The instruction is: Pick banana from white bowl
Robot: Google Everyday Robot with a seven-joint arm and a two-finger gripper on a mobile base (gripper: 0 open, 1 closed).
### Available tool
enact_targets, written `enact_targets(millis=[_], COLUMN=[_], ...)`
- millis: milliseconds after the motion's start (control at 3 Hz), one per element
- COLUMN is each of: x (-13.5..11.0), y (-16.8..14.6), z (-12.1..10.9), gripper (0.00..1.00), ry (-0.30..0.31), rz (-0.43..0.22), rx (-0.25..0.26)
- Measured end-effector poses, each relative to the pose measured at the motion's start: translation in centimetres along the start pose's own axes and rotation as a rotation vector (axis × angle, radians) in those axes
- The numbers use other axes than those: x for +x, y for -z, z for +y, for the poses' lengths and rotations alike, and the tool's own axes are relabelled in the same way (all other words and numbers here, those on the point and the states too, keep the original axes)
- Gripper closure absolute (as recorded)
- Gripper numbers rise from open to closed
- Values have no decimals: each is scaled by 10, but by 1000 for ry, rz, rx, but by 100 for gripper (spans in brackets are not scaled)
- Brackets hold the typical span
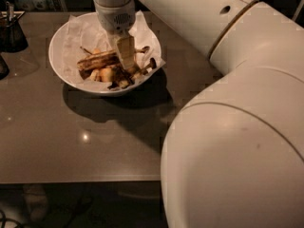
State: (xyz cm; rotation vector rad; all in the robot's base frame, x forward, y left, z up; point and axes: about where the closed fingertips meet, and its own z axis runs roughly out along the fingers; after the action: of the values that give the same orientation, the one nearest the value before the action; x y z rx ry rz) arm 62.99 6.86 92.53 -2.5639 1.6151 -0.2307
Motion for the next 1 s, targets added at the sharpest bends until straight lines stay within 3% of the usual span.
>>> enact_targets(millis=[1000], x=[7], y=[0], z=[2], gripper=[100], ry=[-31], rz=[5], rx=[-8])
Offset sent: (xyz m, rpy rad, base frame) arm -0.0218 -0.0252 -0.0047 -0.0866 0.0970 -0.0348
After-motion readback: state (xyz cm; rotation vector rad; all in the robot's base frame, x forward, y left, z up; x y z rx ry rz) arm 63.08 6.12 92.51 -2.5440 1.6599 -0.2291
